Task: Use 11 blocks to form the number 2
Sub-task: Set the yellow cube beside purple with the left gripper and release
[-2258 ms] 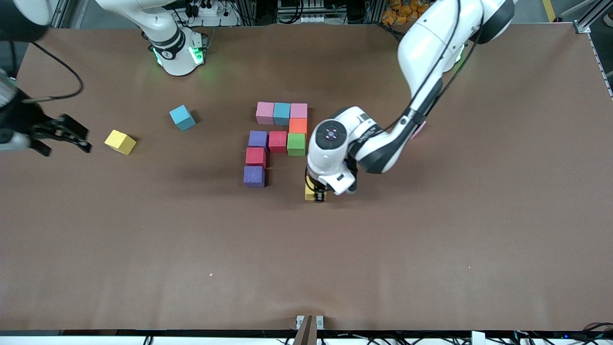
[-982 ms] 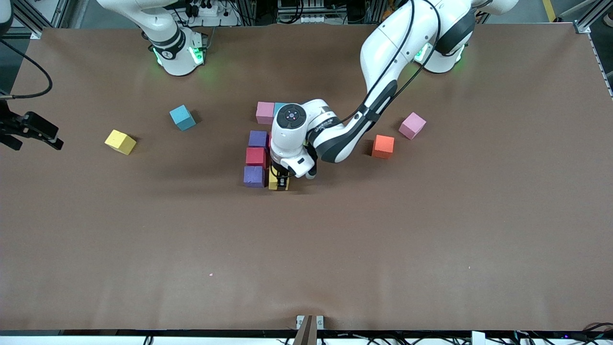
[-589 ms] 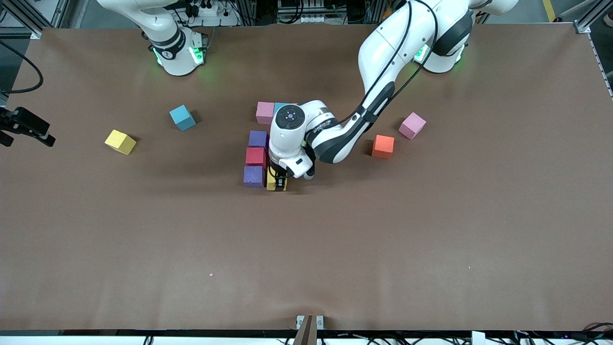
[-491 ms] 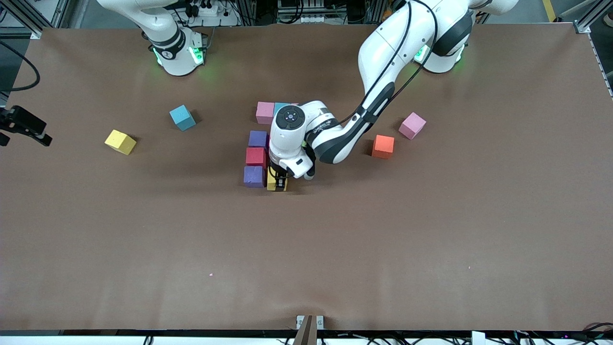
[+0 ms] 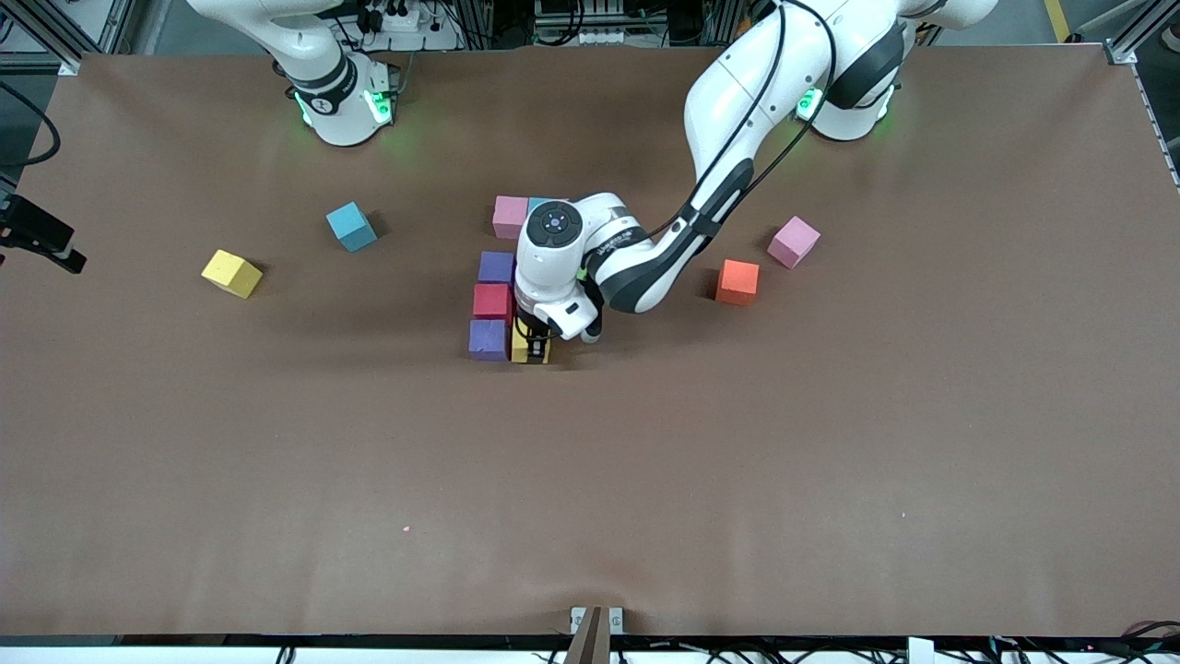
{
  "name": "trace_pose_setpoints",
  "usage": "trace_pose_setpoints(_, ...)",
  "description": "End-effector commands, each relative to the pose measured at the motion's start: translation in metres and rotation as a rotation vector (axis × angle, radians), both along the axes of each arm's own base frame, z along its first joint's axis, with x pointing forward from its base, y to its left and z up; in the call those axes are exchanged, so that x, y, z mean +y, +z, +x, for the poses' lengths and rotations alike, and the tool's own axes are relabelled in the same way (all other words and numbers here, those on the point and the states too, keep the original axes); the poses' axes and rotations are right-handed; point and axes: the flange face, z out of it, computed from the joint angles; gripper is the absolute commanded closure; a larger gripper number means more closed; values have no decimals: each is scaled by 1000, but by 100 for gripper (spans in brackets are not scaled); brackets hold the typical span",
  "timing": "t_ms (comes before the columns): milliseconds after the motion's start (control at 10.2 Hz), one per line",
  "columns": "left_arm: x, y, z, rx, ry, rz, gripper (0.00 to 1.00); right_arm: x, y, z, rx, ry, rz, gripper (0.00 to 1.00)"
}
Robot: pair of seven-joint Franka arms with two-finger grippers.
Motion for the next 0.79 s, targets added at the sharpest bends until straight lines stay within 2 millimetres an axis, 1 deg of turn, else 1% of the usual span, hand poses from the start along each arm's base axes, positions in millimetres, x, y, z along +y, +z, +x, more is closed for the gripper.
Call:
trace_pose_setpoints(0, -6, -4, -1, -1, 21, -15, 79, 0, 14, -3, 5, 7, -11, 0)
trace_pose_setpoints(196, -6, -4, -1, -1, 21, -15, 79, 4, 19, -5, 13, 15, -12, 0)
trace_pose_setpoints(491, -4, -5, 2, -8, 22, -12, 78, 1, 25, -7, 8, 14, -30, 0)
trace_pose_setpoints(687, -4, -10, 1, -5, 19, -10, 76, 4, 27, -7, 3, 20, -28, 0)
